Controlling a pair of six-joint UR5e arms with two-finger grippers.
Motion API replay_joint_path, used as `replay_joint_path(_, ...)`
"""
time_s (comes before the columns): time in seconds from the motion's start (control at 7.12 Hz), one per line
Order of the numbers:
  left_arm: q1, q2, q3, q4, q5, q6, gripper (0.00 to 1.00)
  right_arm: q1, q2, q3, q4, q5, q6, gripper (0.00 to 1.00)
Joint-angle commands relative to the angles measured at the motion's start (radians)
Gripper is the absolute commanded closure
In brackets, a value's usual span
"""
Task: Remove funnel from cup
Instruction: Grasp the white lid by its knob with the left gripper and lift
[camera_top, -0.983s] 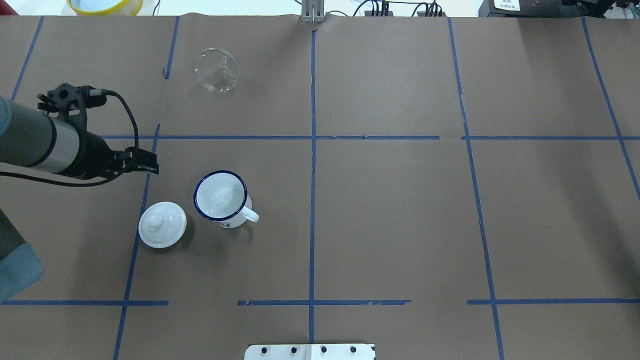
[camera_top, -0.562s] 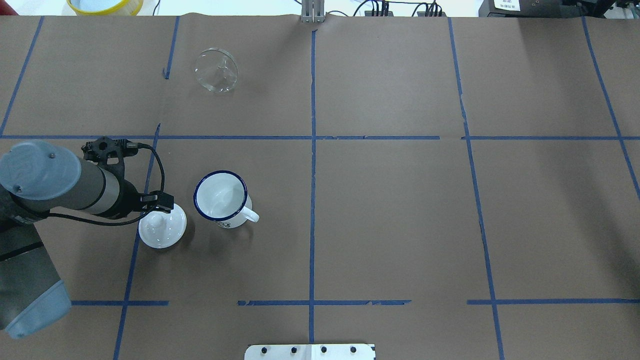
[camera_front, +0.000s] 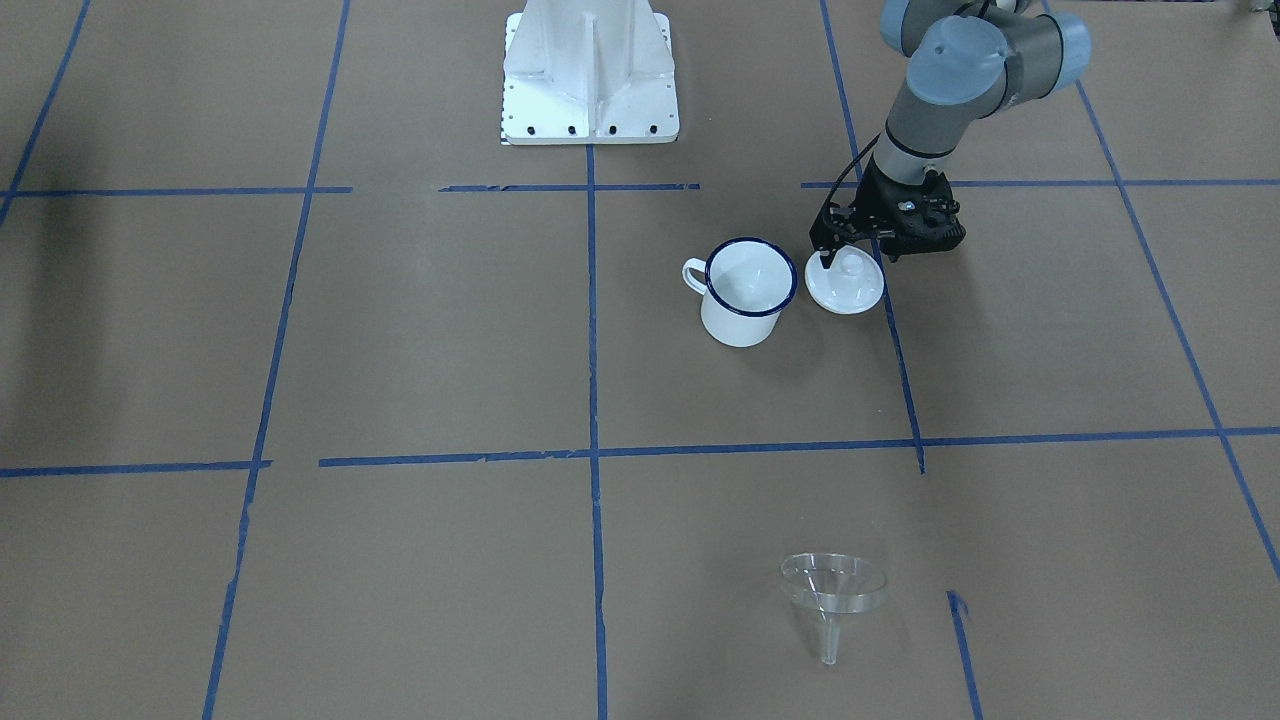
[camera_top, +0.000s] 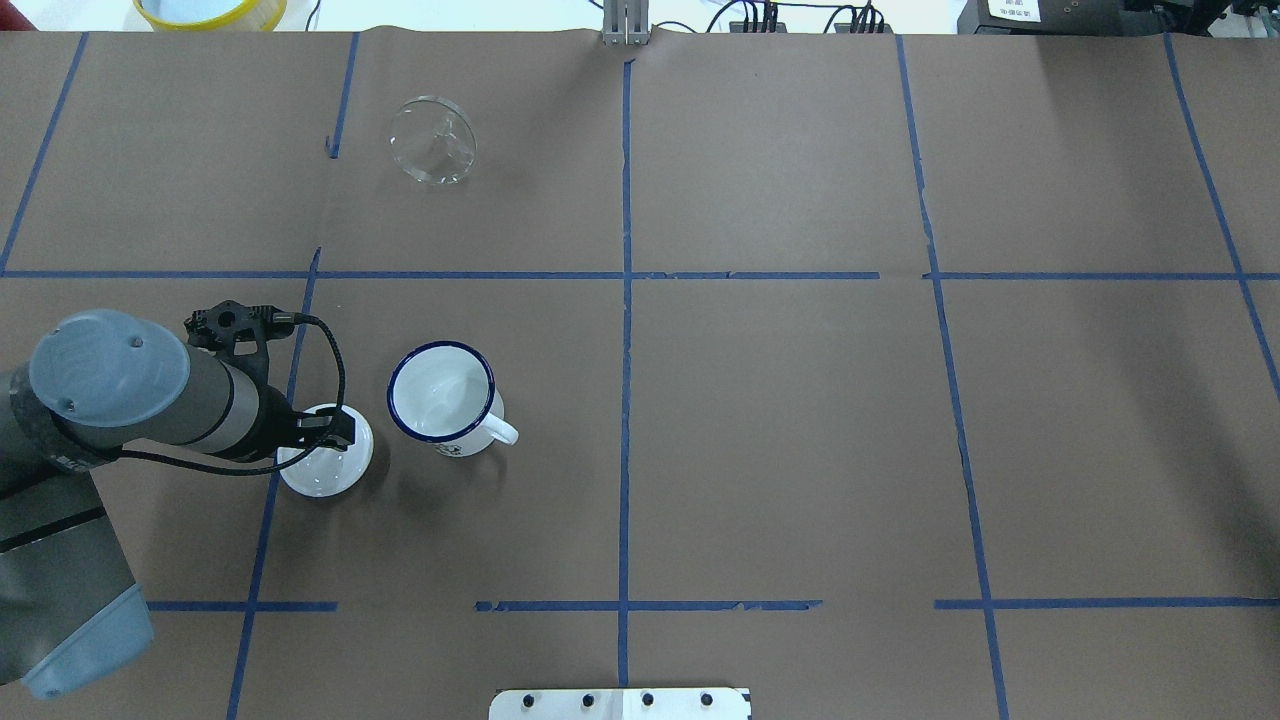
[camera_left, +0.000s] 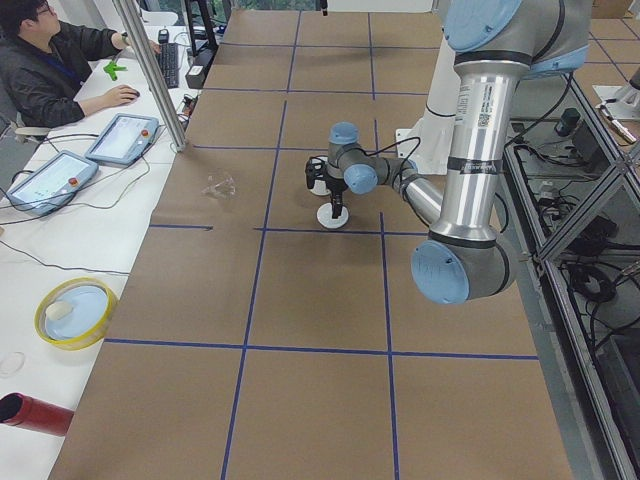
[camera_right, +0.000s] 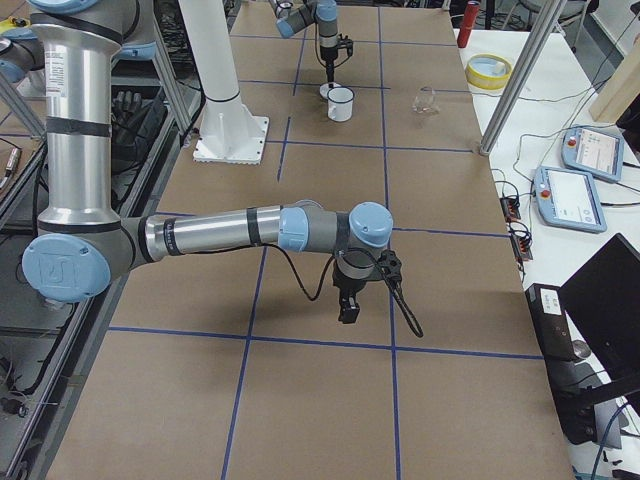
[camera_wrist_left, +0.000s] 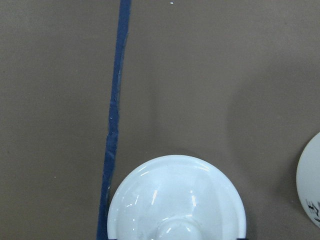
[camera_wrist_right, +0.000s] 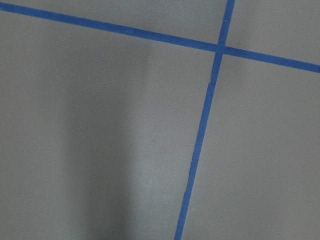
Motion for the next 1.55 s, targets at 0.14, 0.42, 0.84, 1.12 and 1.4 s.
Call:
replay_joint_path(0.14,-0.002,0.000,-0.011,0.000,0.000,-0.001,0.98,0.000,0.000,0.000,0.000,0.000,0.000,0.00)
replay_joint_path(0.42,-0.014,0.000,-0.036,0.002,0.000,0.001,1.00,0.000,0.000,0.000,0.000,0.000,0.000,0.00)
replay_joint_path(0.84,-0.057,0.014,-0.199,0.111,-0.003,0.007,1.00,0.000,0.000,0.000,0.000,0.000,0.000,0.00)
replay_joint_path(1.12,-0.060,-0.029,-0.348,0.311,-0.006,0.009,1.00,0.000,0.000,0.000,0.000,0.000,0.000,0.00)
replay_joint_path(1.4,-0.059,-0.336,-0.260,0.581,-0.008,0.007,1.00,0.000,0.000,0.000,0.000,0.000,0.000,0.00)
